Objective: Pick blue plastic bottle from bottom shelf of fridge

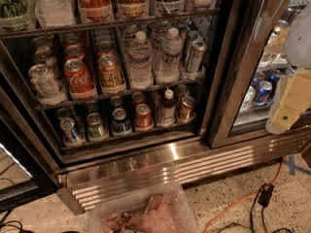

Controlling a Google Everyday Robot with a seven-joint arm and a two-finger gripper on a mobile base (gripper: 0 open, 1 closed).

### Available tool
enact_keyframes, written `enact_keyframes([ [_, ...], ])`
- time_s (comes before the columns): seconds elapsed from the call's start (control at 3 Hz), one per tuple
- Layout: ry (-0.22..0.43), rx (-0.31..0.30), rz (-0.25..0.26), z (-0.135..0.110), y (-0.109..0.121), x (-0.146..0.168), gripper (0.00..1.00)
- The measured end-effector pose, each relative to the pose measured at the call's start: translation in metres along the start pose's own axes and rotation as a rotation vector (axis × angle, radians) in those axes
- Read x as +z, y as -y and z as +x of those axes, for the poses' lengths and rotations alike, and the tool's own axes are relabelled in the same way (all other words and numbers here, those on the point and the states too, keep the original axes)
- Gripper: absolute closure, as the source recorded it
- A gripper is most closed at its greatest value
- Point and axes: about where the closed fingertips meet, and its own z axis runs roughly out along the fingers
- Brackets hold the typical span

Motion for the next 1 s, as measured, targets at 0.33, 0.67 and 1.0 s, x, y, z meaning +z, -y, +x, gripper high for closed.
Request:
enact_keyframes([
  [0.33, 0.0, 0.0, 0.0, 0.0, 0.0, 0.0, 0.0],
  [0.67, -0.04, 0.003, 0.024, -0.003, -0.001, 0.006, 0.0],
  [1.0, -0.022, 0.025, 0.001, -0.01, -0.014, 0.044, 0.0],
])
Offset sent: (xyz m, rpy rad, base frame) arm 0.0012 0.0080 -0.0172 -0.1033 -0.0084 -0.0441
